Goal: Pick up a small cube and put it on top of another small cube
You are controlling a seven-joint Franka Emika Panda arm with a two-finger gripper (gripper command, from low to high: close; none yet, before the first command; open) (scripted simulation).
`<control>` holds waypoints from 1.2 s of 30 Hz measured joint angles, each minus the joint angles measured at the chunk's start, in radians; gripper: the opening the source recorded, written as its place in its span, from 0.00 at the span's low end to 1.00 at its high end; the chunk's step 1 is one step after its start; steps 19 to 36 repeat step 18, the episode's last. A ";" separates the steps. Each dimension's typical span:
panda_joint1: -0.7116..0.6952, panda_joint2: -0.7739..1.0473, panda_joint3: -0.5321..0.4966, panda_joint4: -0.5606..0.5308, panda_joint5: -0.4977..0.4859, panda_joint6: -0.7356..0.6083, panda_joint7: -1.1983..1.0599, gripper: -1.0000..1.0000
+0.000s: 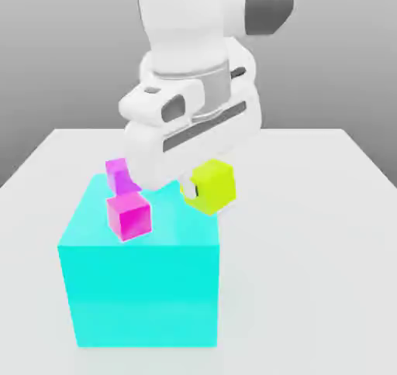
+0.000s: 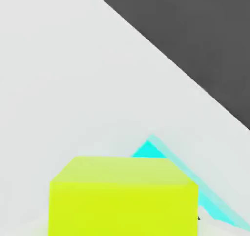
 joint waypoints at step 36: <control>-0.334 -0.303 0.017 -0.275 -0.181 0.007 0.309 1.00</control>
